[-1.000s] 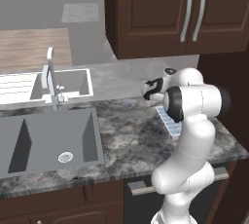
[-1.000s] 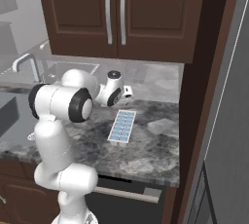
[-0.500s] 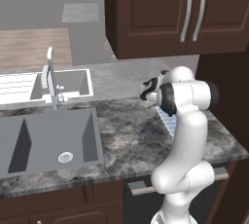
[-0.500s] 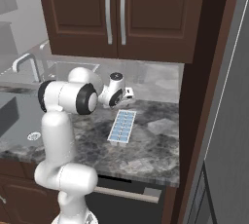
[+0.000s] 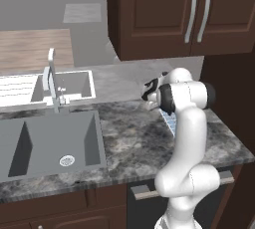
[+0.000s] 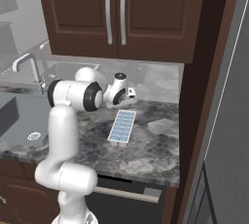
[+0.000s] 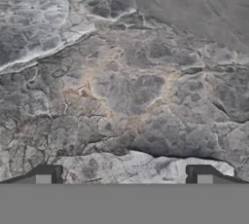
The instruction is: The ice cube tray has been filled with water. Take the tray and place it in the freezer to make ice. Close the freezer door after placing the tray.
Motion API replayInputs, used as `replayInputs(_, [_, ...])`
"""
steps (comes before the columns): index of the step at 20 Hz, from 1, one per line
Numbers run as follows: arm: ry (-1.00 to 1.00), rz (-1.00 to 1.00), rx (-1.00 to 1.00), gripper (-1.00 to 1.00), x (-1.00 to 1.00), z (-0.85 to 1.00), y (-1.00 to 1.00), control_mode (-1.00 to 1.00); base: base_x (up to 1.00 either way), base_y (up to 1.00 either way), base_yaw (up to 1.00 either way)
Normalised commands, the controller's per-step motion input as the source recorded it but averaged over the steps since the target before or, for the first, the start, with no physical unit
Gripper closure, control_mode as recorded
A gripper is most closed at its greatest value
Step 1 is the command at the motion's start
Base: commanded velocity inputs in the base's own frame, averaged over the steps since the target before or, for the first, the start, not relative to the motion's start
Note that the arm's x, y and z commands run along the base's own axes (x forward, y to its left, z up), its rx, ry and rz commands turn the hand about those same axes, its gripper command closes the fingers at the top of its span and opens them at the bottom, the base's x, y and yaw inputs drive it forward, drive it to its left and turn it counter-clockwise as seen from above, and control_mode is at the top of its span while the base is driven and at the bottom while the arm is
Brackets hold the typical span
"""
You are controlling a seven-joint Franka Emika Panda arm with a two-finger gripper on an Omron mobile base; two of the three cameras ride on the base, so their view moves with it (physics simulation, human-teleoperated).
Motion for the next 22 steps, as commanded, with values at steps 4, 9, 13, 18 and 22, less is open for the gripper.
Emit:
replayInputs(4, [0.06,0.00,0.00,-1.00,0.02,-0.30,-0.09,-1.00,0.00,0.00,0.00])
replayInputs(9, [0.09,0.00,0.00,-1.00,-0.14,-0.34,-0.16,-1.00,0.00,0.00,0.00])
replayInputs(13, [0.08,0.00,0.00,-1.00,-0.29,-0.30,-0.15,-1.00,0.00,0.00,0.00])
replayInputs(18, [0.07,0.00,0.00,-1.00,-0.57,-0.24,-0.12,-1.00,0.00,0.00,0.00])
replayInputs(22, [0.01,0.00,0.00,-1.00,-0.96,-0.16,-0.14,-1.00,0.00,0.00,0.00])
